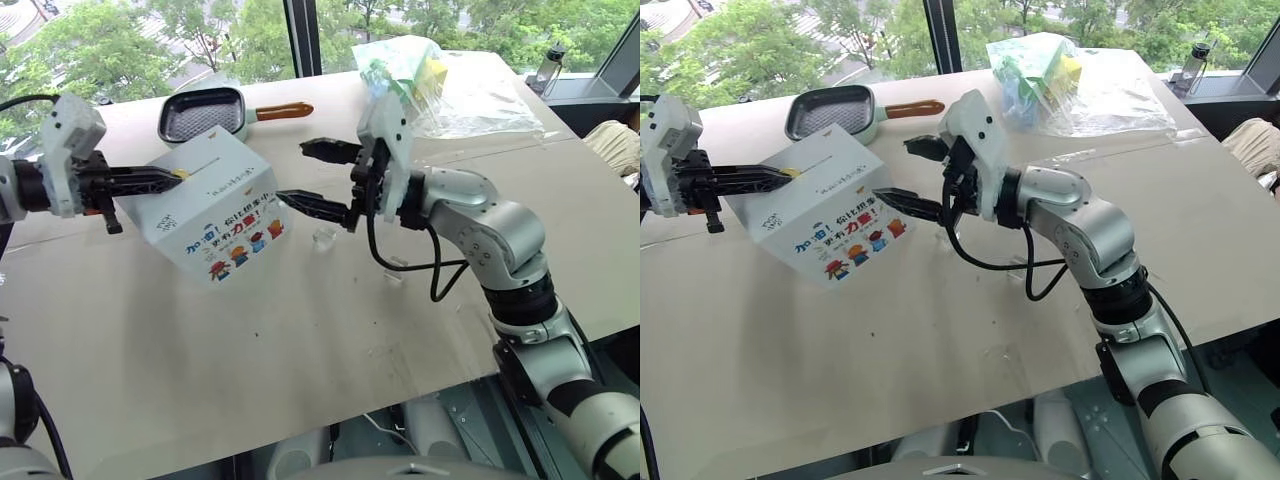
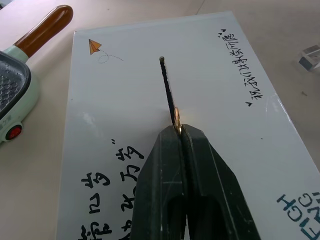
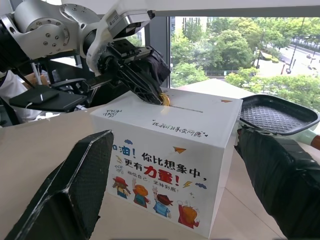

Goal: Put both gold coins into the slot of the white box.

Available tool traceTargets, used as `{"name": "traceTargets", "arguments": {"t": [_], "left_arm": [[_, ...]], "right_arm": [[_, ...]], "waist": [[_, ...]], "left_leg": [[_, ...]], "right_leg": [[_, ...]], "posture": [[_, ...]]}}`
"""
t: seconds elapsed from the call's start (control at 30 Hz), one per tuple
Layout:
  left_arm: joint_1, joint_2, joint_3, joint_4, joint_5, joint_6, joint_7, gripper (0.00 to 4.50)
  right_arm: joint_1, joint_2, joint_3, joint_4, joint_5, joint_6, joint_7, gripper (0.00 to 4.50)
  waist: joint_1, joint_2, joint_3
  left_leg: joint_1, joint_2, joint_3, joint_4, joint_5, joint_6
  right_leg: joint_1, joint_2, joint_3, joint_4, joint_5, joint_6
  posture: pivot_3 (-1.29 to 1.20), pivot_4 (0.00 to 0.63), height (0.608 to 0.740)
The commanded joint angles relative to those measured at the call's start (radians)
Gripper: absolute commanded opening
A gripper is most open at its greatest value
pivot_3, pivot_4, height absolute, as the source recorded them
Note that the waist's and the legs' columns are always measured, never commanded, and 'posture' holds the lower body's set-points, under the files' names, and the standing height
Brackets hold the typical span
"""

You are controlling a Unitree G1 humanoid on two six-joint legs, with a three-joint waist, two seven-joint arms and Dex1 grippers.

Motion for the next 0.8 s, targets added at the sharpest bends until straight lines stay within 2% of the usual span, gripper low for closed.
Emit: {"name": "traceTargets", "arguments": {"t": [0.03, 0.1, 0.2, 0.33, 0.37, 0.43, 0.5, 0.63, 0.73, 0.8], "left_arm": [[0.016, -0.012, -0.002, -0.035, 0.006, 0.045, -0.008, 0.27], [0.010, -0.018, 0.003, -0.042, -0.004, 0.068, -0.015, 0.87], [0.000, -0.027, 0.013, -0.051, -0.009, 0.088, -0.014, 2.26], [-0.060, -0.088, 0.074, -0.029, 0.009, 0.020, 0.117, 4.20], [-0.069, -0.100, 0.095, -0.036, 0.007, 0.010, 0.147, 4.41], [-0.052, -0.106, 0.144, -0.118, -0.035, 0.046, 0.168, 4.41], [0.003, -0.118, 0.210, -0.276, -0.118, 0.130, 0.190, 4.41], [0.227, -0.190, 0.362, -0.693, -0.337, 0.333, 0.295, 4.41], [0.389, -0.292, 0.384, -0.930, -0.443, 0.426, 0.459, 4.41], [0.535, -0.446, 0.289, -1.081, -0.407, 0.405, 0.624, 4.41]], "right_arm": [[-0.013, 0.003, 0.000, -0.047, -0.003, -0.016, 0.009, 4.32], [-0.013, 0.004, -0.001, -0.044, -0.007, -0.018, 0.011, 4.34], [-0.010, 0.006, -0.001, -0.043, -0.012, -0.019, 0.013, 4.34], [0.006, -0.019, -0.025, -0.052, -0.002, -0.014, 0.036, 4.34], [0.016, -0.036, -0.041, -0.056, 0.012, -0.011, 0.053, 4.34], [0.058, -0.091, -0.085, -0.065, 0.042, -0.018, 0.102, 4.34], [0.137, -0.171, -0.115, -0.079, 0.056, -0.044, 0.170, 4.34], [0.313, -0.316, -0.167, -0.054, 0.039, -0.101, 0.260, 4.34], [0.415, -0.383, -0.171, 0.001, -0.007, -0.175, 0.303, 4.34], [0.495, -0.407, -0.167, 0.092, -0.073, -0.296, 0.327, 4.34]], "waist": [[0.001, 0.000, 0.000], [0.003, 0.000, 0.000], [0.004, 0.000, 0.000], [0.007, 0.000, 0.000], [0.007, -0.001, 0.000], [0.006, -0.002, 0.000], [0.006, -0.004, -0.001], [0.006, -0.003, -0.001], [0.002, -0.003, -0.001], [0.005, -0.003, -0.001]], "left_leg": [[0.000, 0.000, 0.000, 0.000, 0.000, 0.000], [0.000, 0.000, 0.000, 0.000, 0.000, 0.000], [0.000, 0.000, 0.000, 0.001, 0.000, 0.000], [0.001, 0.000, -0.001, 0.003, 0.000, 0.000], [0.001, 0.000, -0.001, 0.003, 0.000, 0.000], [0.000, 0.000, -0.002, 0.004, 0.000, 0.000], [-0.001, 0.000, -0.002, 0.004, 0.000, 0.000], [-0.003, 0.000, -0.001, 0.002, -0.001, 0.002], [-0.003, 0.001, 0.002, 0.001, -0.002, 0.003], [-0.002, 0.002, 0.003, 0.001, -0.002, 0.002]], "right_leg": [[0.000, 0.000, 0.000, 0.000, 0.000, 0.000], [0.000, 0.000, 0.000, 0.000, 0.000, 0.000], [0.000, 0.000, -0.001, 0.001, 0.000, 0.000], [0.001, 0.000, -0.001, 0.004, 0.000, 0.000], [0.001, 0.000, -0.002, 0.004, 0.000, 0.000], [0.001, 0.000, -0.002, 0.004, 0.000, 0.000], [0.001, -0.001, -0.002, 0.001, 0.000, 0.000], [0.001, -0.004, -0.002, -0.005, 0.000, 0.001], [0.001, -0.003, 0.001, -0.008, -0.001, 0.001], [0.001, -0.003, 0.002, -0.006, -0.001, 0.001]], "posture": [[0.00, 0.150, 0.721], [0.00, 0.150, 0.721], [0.00, 0.150, 0.721], [0.00, 0.150, 0.721], [0.00, 0.150, 0.721], [0.00, 0.150, 0.721], [0.00, 0.150, 0.721], [0.00, 0.150, 0.721], [0.00, 0.150, 0.721], [0.00, 0.150, 0.721]]}}
